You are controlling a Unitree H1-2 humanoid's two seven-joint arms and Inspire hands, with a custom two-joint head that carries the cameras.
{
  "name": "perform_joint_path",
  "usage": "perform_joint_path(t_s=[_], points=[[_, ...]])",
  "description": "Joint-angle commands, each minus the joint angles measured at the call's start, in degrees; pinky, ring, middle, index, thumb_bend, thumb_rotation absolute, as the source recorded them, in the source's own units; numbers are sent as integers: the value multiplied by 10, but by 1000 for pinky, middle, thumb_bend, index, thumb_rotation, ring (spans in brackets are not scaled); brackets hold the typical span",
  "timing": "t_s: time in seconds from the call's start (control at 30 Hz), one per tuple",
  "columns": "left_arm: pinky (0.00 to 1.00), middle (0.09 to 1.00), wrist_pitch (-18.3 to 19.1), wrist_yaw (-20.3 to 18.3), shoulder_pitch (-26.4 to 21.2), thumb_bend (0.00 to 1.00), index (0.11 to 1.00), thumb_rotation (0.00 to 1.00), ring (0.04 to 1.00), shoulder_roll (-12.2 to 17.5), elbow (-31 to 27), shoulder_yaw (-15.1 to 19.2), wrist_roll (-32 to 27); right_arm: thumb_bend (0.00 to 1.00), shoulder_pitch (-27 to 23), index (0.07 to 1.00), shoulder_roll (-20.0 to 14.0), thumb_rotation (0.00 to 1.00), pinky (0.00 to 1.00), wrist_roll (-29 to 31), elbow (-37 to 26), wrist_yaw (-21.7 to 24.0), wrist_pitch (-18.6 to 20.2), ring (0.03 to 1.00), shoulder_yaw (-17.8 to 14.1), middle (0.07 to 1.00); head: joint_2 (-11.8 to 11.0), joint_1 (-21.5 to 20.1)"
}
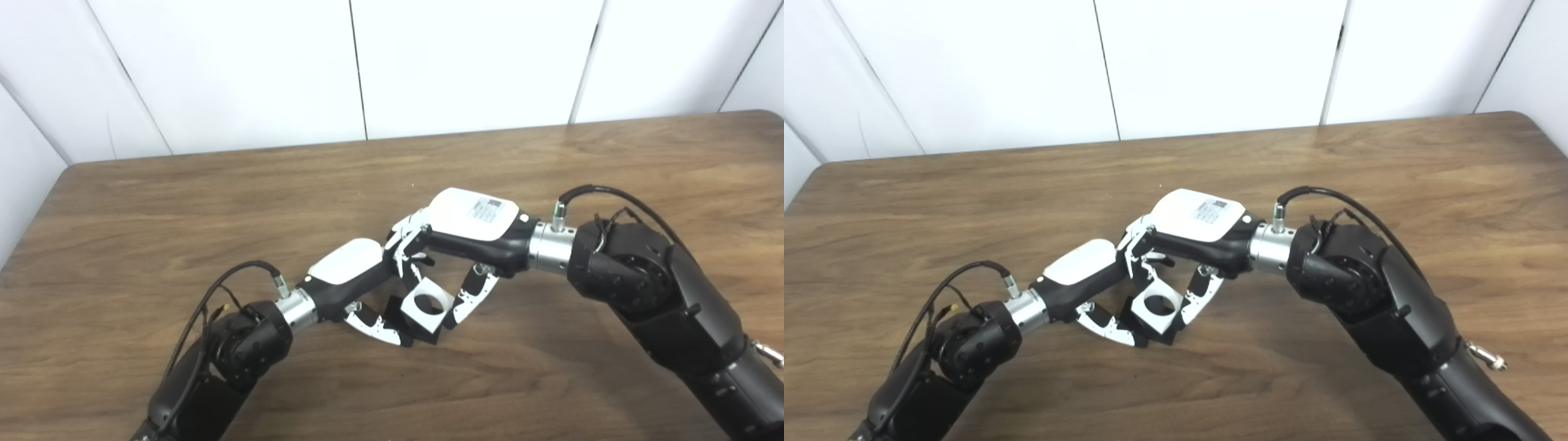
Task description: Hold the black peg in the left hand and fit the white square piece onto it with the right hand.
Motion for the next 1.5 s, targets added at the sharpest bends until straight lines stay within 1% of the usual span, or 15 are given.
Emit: perform_joint_path(t_s=[0.0, 0.27, 0.43, 0.63, 0.8, 1.0, 1.23, 1.33, 1.37, 1.47], points=[[885, 885, 20, -18, 10, 520, 492, 79, 924, 3, 13, -18, 48, 515, -12, 484, 6, 136, 789, -3, 2, -13, -15, 827, 0, 779, 0, 1], [871, 880, 22, -15, 14, 521, 492, 80, 917, 0, 6, -23, 55, 515, -8, 483, 7, 135, 781, -5, 27, -28, -30, 815, 2, 776, 1, 5], [855, 877, 16, -10, 15, 521, 492, 80, 910, -2, 10, -24, 58, 514, -7, 484, 10, 135, 785, -9, 33, -31, -29, 818, 6, 780, 2, 4], [873, 877, 30, -19, 14, 520, 492, 80, 919, -5, 5, -26, 57, 514, -8, 485, 16, 135, 789, -10, 37, -34, -27, 819, 10, 782, 3, 5], [886, 888, 44, -28, 12, 520, 493, 82, 924, -6, -1, -28, 57, 513, -12, 485, 21, 136, 793, -9, 36, -31, -26, 824, 14, 785, 4, 6], [873, 889, 43, -23, 11, 521, 493, 79, 916, -6, 3, -28, 57, 514, -14, 485, 27, 135, 791, -7, 26, -21, -19, 825, 18, 786, 3, 6], [874, 891, 40, -25, 6, 521, 494, 79, 921, -3, 6, -28, 55, 514, -16, 485, 25, 135, 797, -8, 18, -9, -19, 828, 24, 785, 4, 6], [879, 880, 40, -27, 6, 521, 494, 80, 922, -2, 7, -27, 53, 514, -18, 490, 19, 142, 811, -7, 13, 3, -7, 838, 23, 800, 2, 5], [880, 876, 40, -28, 6, 520, 494, 80, 921, -1, 6, -27, 51, 514, -19, 492, 17, 145, 815, -9, 9, 12, 4, 841, 24, 805, 2, 4], [897, 895, 42, -31, 7, 521, 494, 79, 927, -1, 5, -25, 45, 515, -20, 498, 12, 154, 838, -11, 1, 27, 22, 856, 23, 832, 3, 4]])
